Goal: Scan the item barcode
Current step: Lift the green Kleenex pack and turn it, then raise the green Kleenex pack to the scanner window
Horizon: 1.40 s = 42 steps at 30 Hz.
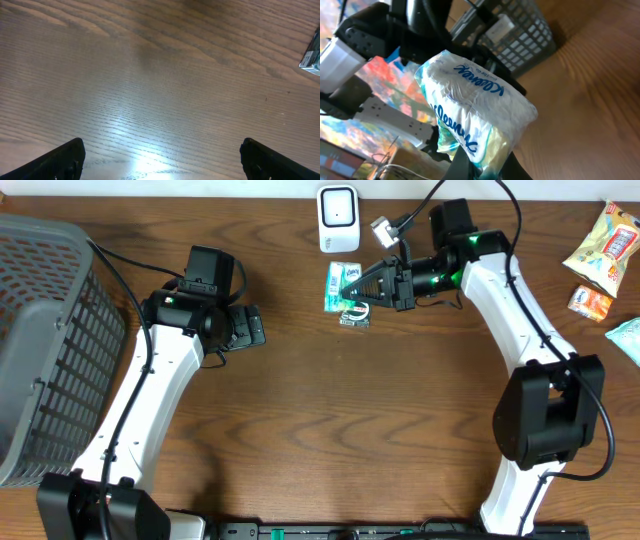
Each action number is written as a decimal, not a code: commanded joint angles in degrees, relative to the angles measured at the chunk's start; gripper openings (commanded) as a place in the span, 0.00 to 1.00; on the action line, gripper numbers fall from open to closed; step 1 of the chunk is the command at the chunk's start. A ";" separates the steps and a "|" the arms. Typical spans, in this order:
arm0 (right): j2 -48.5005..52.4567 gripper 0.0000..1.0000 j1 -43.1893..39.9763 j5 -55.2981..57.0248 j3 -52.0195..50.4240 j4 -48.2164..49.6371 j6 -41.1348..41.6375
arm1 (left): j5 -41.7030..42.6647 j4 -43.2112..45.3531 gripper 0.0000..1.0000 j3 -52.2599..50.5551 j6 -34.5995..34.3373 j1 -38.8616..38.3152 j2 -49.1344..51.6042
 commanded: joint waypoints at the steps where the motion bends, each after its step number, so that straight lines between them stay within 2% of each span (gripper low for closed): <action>1: 0.15 0.01 0.57 -3.10 0.17 0.17 -1.03 | -0.74 -0.33 0.98 0.31 0.35 0.28 0.11; 10: 0.15 0.01 0.57 -0.39 0.17 0.07 -0.15 | -0.74 -0.33 0.98 0.31 0.35 0.28 0.11; 13: 0.15 0.01 0.68 5.90 0.17 0.13 2.73 | -0.74 -0.33 0.98 0.31 0.35 0.28 0.11; 15: 0.15 0.02 1.31 16.81 0.17 0.20 6.19 | -0.74 -0.31 0.98 0.31 0.35 0.28 0.11; 18: 0.15 0.01 3.93 46.10 0.17 1.29 17.94 | -0.74 -0.33 0.98 0.31 0.35 0.28 0.11; 20: 0.15 0.01 6.25 65.53 0.22 2.08 22.95 | -0.74 -0.33 0.98 0.31 0.35 0.28 0.11; 24: 0.15 0.01 10.16 91.82 0.68 6.10 23.37 | -0.74 -0.33 0.98 0.31 0.35 0.28 0.11; 27: 0.35 0.01 12.28 104.15 0.66 13.53 18.36 | -0.74 -0.33 0.98 0.31 0.35 0.28 0.11; 30: 0.85 0.01 13.40 107.30 0.66 23.02 11.85 | -0.74 -0.33 0.98 0.31 0.35 0.28 0.11; 33: 1.75 0.01 13.49 107.56 0.68 31.21 11.89 | -0.74 -0.33 0.97 0.31 0.35 0.28 0.11; 38: 3.15 0.01 13.07 103.62 2.08 37.42 12.07 | -0.74 -0.33 0.98 0.31 0.35 0.28 0.11; 42: 7.15 0.01 12.66 100.21 8.57 38.10 12.04 | -0.74 -0.33 0.98 0.31 0.35 0.28 0.11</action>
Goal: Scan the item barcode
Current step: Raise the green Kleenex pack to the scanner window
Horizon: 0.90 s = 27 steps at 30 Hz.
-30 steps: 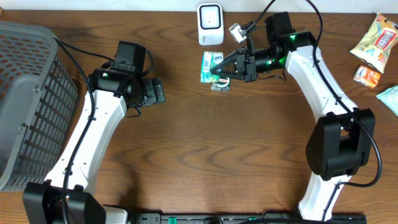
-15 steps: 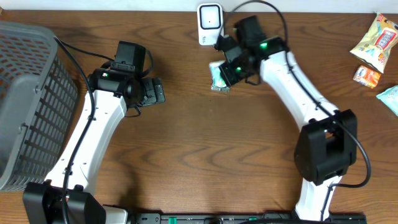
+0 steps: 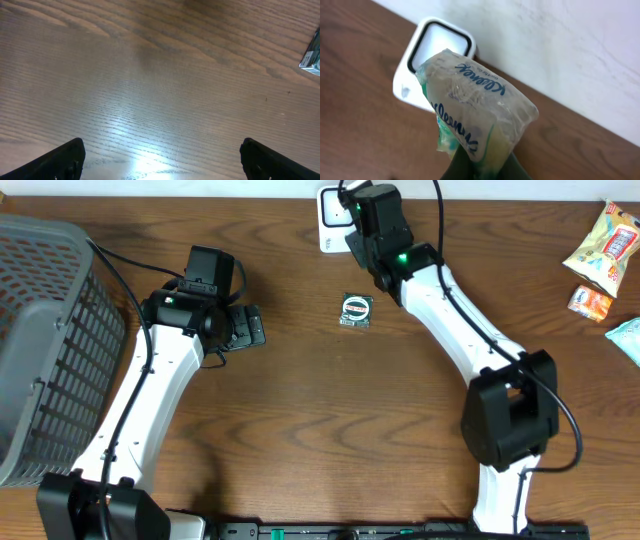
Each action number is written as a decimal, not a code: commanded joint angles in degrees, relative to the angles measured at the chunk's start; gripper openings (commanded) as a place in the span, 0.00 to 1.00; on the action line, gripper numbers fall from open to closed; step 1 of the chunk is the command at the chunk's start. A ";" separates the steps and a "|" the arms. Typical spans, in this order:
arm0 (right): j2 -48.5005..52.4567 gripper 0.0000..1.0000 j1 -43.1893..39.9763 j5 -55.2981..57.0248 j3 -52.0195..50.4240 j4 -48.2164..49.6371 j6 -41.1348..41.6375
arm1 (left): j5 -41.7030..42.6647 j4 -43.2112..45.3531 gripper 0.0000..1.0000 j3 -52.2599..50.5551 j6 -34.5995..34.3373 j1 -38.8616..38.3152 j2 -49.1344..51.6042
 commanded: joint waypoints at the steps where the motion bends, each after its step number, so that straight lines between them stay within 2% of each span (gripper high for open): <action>1: 4.57 0.01 -0.63 -2.75 7.58 0.31 -0.92 | -0.74 -0.35 0.98 0.31 0.35 0.28 0.11; 3: 7.85 0.01 -0.79 -2.91 12.48 0.20 -2.08 | -0.74 -0.33 0.97 0.31 0.35 0.28 0.11; 8: 16.85 0.01 -0.76 -0.76 21.18 4.94 -16.48 | -0.74 -0.35 0.98 0.31 0.35 0.28 0.11; 13: 22.60 0.01 -0.55 0.37 22.08 10.19 -32.83 | -0.74 -0.35 0.98 0.31 0.35 0.28 0.11; 16: 23.89 0.01 -0.61 0.24 22.08 10.19 -38.01 | -0.74 -0.35 0.98 0.31 0.35 0.28 0.11; 23: 23.96 0.01 -1.11 0.35 22.08 10.34 -37.79 | -0.74 -0.35 0.98 0.31 0.35 0.28 0.11; 27: 22.62 0.01 -1.88 0.66 22.08 9.77 -33.42 | -0.74 -0.35 0.98 0.31 0.35 0.28 0.11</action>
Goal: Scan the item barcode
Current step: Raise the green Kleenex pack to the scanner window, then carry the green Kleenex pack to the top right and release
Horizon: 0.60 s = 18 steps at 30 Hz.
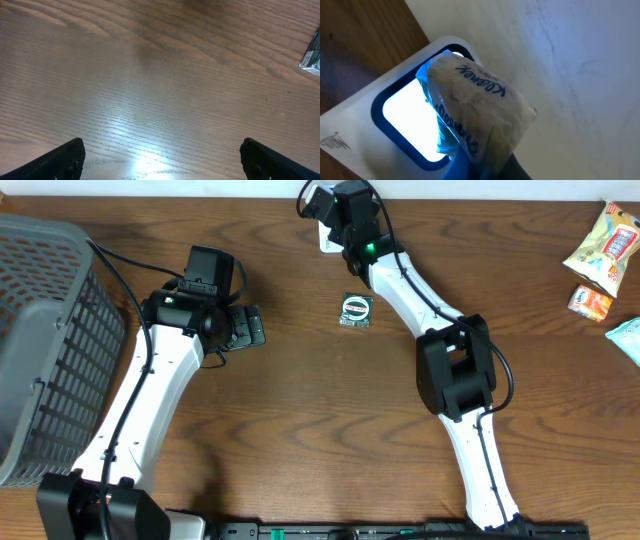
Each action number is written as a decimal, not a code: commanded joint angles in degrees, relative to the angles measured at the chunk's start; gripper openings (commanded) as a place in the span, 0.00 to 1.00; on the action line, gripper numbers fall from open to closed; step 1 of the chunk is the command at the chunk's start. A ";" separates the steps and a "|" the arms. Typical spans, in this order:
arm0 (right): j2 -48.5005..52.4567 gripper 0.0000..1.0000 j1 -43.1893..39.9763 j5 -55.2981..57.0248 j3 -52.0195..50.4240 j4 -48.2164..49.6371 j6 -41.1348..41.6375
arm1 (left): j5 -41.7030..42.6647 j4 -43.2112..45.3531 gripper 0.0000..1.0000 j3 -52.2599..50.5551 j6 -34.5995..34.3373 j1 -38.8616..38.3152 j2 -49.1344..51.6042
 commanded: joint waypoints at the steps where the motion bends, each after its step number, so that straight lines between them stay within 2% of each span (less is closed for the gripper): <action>1: -2.62 0.01 -1.49 1.03 0.79 -0.79 3.28 | -0.74 -0.33 0.98 0.31 0.35 0.28 0.11; 9: -11.65 0.01 -8.24 0.96 0.79 -9.46 12.41 | -0.74 -0.33 0.98 0.31 0.35 0.28 0.11; 18: -14.64 0.01 -24.96 1.01 0.46 -33.53 25.81 | -0.74 -0.33 0.98 0.31 0.35 0.28 0.11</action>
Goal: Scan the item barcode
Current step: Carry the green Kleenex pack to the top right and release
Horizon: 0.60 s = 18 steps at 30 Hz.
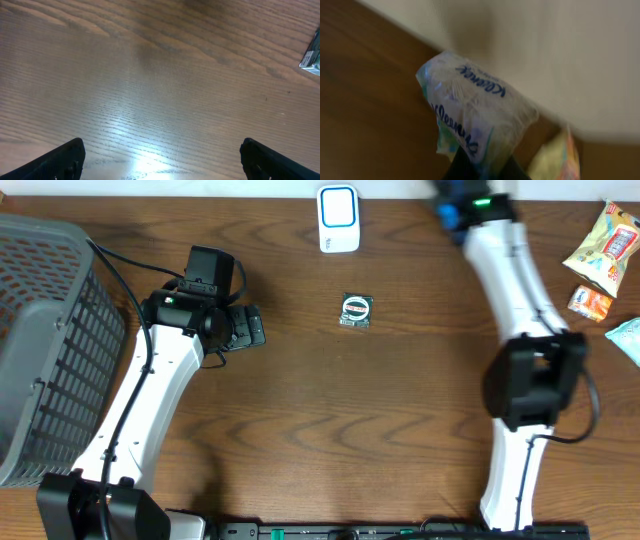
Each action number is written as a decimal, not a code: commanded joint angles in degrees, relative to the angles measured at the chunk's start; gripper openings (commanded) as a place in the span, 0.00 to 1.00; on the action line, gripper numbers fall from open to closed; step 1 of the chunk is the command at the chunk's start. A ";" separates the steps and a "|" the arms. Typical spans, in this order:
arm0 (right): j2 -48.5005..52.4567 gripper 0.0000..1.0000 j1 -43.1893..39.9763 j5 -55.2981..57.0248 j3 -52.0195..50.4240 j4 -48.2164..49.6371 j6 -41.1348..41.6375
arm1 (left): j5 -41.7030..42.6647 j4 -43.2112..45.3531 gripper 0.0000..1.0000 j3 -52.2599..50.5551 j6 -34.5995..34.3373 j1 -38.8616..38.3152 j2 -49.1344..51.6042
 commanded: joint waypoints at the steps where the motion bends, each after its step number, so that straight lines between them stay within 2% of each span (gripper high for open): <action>1: 0.33 0.01 -6.86 0.52 -0.70 -4.61 11.04 | -0.74 -0.31 0.98 0.31 0.35 0.28 0.11; 6: 0.39 0.01 -16.39 -0.26 -1.36 -10.75 22.67 | -0.74 -0.31 0.98 0.31 0.35 0.28 0.11; 9: 0.39 0.02 -21.53 -6.58 -1.42 -14.10 25.46 | -0.74 -0.31 0.98 0.31 0.35 0.28 0.11; 10: 0.39 0.10 -22.99 -9.38 -1.42 -15.02 25.46 | -0.74 -0.31 0.98 0.31 0.35 0.28 0.11; 12: 0.39 0.62 -25.40 -13.73 -1.42 -16.22 25.49 | -0.74 -0.31 0.98 0.31 0.35 0.28 0.11; 13: 0.39 0.73 -26.38 -15.19 -1.42 -16.63 25.51 | -0.74 -0.31 0.98 0.31 0.35 0.28 0.11; 18: 0.39 0.99 -29.05 -19.82 -1.42 -18.38 26.10 | -0.74 -0.31 0.98 0.31 0.35 0.28 0.11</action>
